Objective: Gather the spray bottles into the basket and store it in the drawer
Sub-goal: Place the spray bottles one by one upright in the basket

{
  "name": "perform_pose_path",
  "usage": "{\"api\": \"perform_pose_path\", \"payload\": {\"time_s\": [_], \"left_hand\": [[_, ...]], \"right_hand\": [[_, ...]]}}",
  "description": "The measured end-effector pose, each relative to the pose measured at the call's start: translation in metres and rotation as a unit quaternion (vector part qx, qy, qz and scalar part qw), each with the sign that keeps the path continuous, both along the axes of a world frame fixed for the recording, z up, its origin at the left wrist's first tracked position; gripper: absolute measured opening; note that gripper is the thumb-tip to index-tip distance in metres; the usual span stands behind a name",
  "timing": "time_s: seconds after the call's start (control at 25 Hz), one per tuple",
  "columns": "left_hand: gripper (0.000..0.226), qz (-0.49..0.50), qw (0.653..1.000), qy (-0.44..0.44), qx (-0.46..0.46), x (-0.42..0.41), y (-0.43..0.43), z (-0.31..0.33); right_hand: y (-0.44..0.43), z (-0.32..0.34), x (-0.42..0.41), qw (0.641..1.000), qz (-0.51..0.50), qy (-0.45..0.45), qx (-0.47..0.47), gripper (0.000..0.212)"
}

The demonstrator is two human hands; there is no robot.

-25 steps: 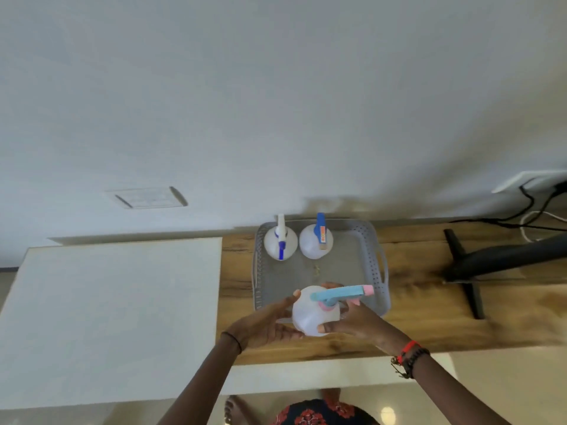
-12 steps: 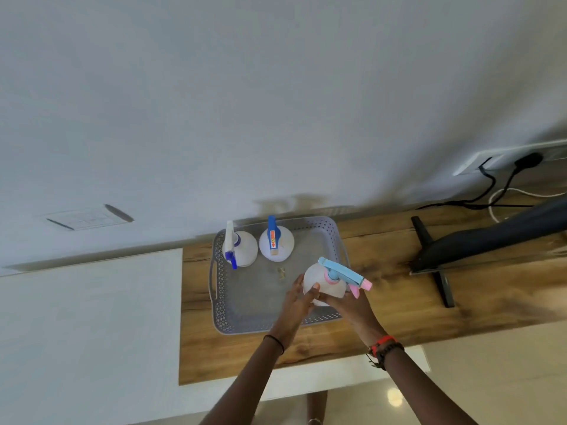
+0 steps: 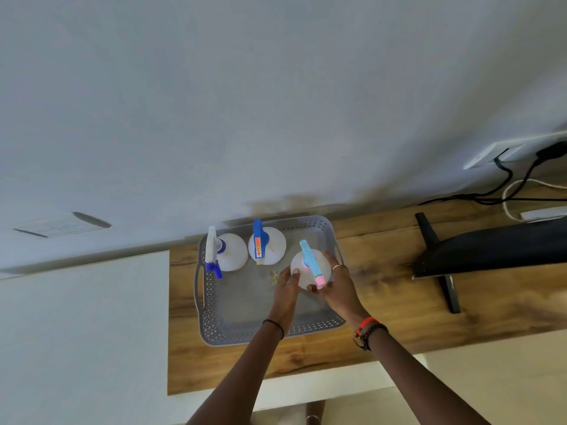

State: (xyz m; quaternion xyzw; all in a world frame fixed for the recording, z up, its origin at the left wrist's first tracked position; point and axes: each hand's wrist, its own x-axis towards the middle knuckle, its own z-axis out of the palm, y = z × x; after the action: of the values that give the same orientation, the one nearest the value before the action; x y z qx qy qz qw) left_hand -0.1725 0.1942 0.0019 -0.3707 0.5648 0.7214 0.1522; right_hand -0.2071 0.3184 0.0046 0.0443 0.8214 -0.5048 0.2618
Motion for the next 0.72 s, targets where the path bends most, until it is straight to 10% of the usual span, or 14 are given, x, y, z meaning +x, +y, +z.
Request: {"api": "perform_pose_path", "payload": {"time_s": [0.72], "left_hand": [[0.04, 0.098, 0.994, -0.045, 0.025, -0.033, 0.009, -0.014]], "right_hand": [[-0.027, -0.018, -0.02, 0.994, -0.081, 0.061, 0.042, 0.083]]}}
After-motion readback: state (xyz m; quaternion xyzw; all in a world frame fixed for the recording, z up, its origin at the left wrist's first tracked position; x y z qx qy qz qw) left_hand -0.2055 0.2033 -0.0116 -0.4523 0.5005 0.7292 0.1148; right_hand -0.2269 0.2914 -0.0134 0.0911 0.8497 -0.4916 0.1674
